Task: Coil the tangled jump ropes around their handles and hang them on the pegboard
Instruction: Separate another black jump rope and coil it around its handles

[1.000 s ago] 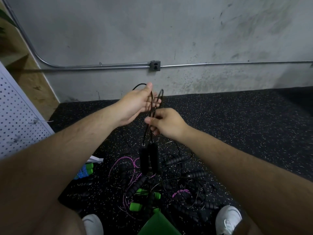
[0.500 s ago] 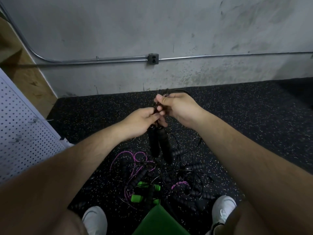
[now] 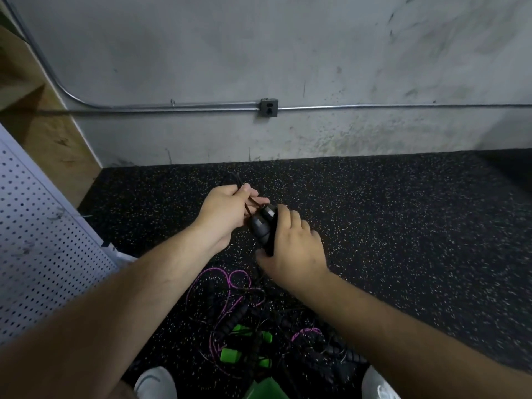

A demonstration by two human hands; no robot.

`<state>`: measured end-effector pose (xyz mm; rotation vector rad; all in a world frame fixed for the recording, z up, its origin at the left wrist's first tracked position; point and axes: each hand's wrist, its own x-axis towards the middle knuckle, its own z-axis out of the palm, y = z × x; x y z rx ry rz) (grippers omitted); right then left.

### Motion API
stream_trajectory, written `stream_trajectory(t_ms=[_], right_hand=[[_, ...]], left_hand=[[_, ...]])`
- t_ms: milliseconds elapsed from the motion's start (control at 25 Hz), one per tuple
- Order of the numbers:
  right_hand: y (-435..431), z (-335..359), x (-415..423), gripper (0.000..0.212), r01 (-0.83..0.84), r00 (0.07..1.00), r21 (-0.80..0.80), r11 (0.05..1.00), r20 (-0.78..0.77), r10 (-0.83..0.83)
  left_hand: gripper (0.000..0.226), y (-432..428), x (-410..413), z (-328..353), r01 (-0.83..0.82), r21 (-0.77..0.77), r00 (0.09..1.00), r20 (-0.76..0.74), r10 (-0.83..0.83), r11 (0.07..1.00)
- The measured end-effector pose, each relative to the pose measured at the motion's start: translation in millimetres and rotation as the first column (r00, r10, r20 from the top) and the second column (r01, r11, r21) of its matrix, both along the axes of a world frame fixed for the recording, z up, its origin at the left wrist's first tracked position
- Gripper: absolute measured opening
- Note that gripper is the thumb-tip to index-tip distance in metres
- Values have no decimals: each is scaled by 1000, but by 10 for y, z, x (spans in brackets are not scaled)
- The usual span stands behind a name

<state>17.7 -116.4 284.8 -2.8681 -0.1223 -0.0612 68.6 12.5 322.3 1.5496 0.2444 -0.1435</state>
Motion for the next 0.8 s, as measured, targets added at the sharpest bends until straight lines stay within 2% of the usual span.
stream_trajectory(t_ms=[80, 120, 160, 200, 240, 280, 320, 360, 400, 440, 480, 520, 560, 680, 800], right_hand=[[-67, 61, 127, 69, -29, 998, 71, 997, 53, 26], [-101, 123, 180, 63, -51, 997, 58, 997, 65, 48], [-131, 198, 224, 62, -77, 994, 26, 997, 78, 75], [-149, 278, 263, 64, -101, 991, -21, 995, 84, 103], [-159, 376, 294, 66, -125, 987, -74, 989, 91, 132], [-171, 468, 328, 67, -153, 981, -125, 980, 97, 165], [-173, 560, 360, 67, -185, 972, -168, 968, 111, 205], [-173, 663, 392, 66, -215, 961, -210, 954, 130, 246], [-168, 771, 421, 66, -243, 948, -251, 937, 143, 284], [-158, 889, 445, 66, -266, 935, -284, 921, 157, 319], [-142, 1002, 467, 67, -282, 925, -304, 910, 166, 343], [-117, 1114, 482, 68, -291, 918, -310, 905, 176, 355], [-92, 1225, 489, 69, -293, 913, -304, 907, 195, 360], [-91, 1386, 418, 72, -270, 907, -277, 922, 248, 340], [-230, 1237, 319, 70, -204, 932, -247, 947, 246, 265]], left_hand=[[31, 45, 38, 44, -3, -76, 1000, -26, 1, 997], [37, 79, 39, 60, 22, 12, 1000, -11, -22, 1000], [46, 137, 34, 75, 69, 251, 997, 25, -78, 966], [54, 204, 23, 86, 58, 564, 989, 83, -126, 824], [55, 264, 11, 104, -47, 795, 971, 179, -161, 605], [48, 306, -1, 138, -180, 869, 927, 306, -216, 461], [36, 332, -33, 205, -226, 857, 872, 390, -297, 462], [34, 355, -53, 286, -166, 849, 821, 401, -407, 501], [53, 364, -72, 378, -42, 858, 774, 352, -526, 512], [73, 349, -104, 494, 62, 893, 733, 262, -628, 445], [87, 324, -103, 578, 79, 935, 704, 193, -684, 345], [94, 292, -98, 661, 24, 962, 690, 181, -701, 272], [94, 277, -76, 752, -58, 969, 687, 212, -695, 239], [77, 327, -58, 878, -239, 944, 662, 331, -672, 230], [70, 483, -118, 716, -238, 948, 688, 317, -653, 210]])
